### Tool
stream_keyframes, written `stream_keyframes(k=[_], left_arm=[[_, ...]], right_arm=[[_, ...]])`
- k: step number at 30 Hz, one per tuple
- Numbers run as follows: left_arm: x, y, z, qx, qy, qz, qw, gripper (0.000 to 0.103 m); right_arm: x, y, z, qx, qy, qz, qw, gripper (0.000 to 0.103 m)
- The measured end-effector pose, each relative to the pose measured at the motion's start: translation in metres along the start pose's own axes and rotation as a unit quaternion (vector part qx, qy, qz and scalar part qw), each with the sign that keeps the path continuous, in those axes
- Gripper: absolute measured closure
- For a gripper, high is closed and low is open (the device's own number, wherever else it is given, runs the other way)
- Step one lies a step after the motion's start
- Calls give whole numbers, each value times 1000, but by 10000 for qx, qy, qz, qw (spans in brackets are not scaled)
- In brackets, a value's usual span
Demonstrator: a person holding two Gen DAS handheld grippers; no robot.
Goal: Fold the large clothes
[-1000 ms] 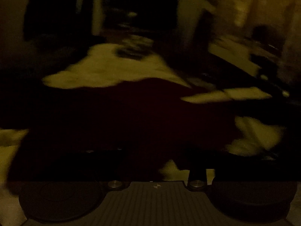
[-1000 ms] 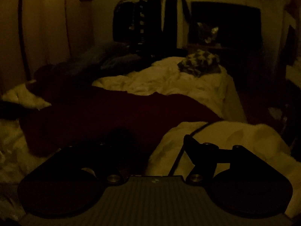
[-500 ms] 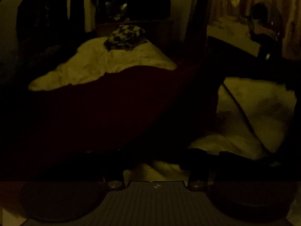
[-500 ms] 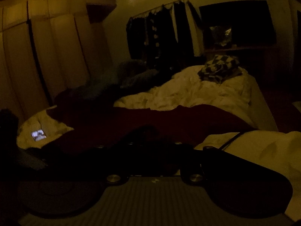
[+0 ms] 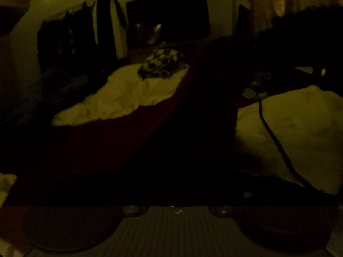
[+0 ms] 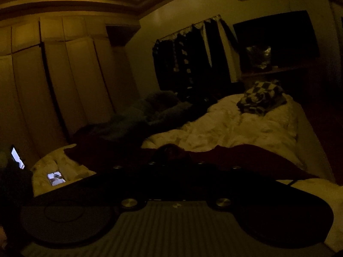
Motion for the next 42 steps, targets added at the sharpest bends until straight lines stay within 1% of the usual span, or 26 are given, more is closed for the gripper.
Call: stream_keyframes(k=[1,2,3,7,10,12,14,16,17,18,20,21,22,23,24,25,27,28,29,30,32,34,37,39,40,42], left_arm=[[1,-1,9,-81,-171,5,9998,39],[3,-5,18,-57,-243,-25,9997,49],[5,-8,25,27,-251,-58,9997,53],[22,-42,58,35,-426,-424,9982,59],[21,-59,69,-87,-269,-383,9989,60],[7,-54,75,-309,-283,38,9991,61],[-19,-41,73,-615,-233,687,9955,62],[-43,-34,65,-685,-20,1111,9914,63],[-51,-33,62,-637,159,1153,9912,63],[-54,-35,62,-617,231,1114,9916,62],[-50,-39,64,-736,289,1184,9898,55],[-46,-41,66,-793,266,1211,9891,42],[-43,-42,71,-861,219,1259,9881,20],[-39,-45,75,-960,162,1278,9870,14],[-35,-50,81,-1037,84,1221,9871,2],[-29,-56,87,-1039,-7,1125,9882,0],[-19,-63,98,-1041,-151,900,9904,0],[-13,-68,103,-1041,-234,795,9911,0],[-6,-69,105,-1036,-303,723,9915,0],[-1,-70,108,-1017,-356,658,9920,0],[8,-72,117,-864,-472,480,9940,0],[15,-74,121,-635,-524,305,9961,0],[28,-64,125,-294,-563,115,9979,0],[40,-47,126,-192,-602,65,9980,0],[46,-37,126,-211,-683,63,9974,0],[58,-18,126,-255,-905,70,9955,0]], right_arm=[[-1,-1,0,-37,-10,-9,10000,88],[-1,-3,-2,-66,-1,-13,10000,88],[-1,-5,-4,-88,27,-15,10000,88],[4,-16,-9,-93,184,-27,9998,89],[10,-32,2,-109,-116,-110,9998,90],[8,-38,9,-124,-523,108,9985,90],[-5,-37,7,-112,-677,566,9960,90],[-22,-34,-1,-174,-607,1104,9919,89],[-29,-34,-5,-175,-543,1356,9891,89],[-34,-36,-10,-174,-446,1497,9876,82],[-35,-44,-18,-111,-292,1557,9873,76],[-31,-47,-21,-114,-253,1550,9875,74],[-25,-50,-25,-170,-196,1482,9886,74],[-15,-53,-33,-285,-131,1363,9902,74],[-6,-58,-43,-366,-66,1220,9918,74],[7,-63,-56,-423,46,1007,9940,72],[36,-72,-83,-567,271,629,9960,59],[51,-79,-98,-747,289,377,9961,55],[70,-86,-116,-1046,253,52,9942,45],[86,-92,-132,-1333,161,-186,9908,41],[118,-111,-163,-1993,-30,-689,9775,41],[152,-143,-186,-2614,-246,-1242,9569,41],[193,-196,-181,-3207,-1026,-1781,9246,30],[211,-218,-157,-3616,-1916,-1857,8934,15],[219,-223,-146,-3770,-2314,-1744,8797,11],[233,-229,-127,-3884,-2863,-1447,8639,9]])
Point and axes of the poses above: each gripper's, at about its wrist camera, not at the fingertips, and y roughly the way its jaws point, z to its left, x to its top, the point moved 1 cm from there along y, roughly the way its jaws point, and after that the axes turned 5 degrees about -z, right-handed, at the moved point
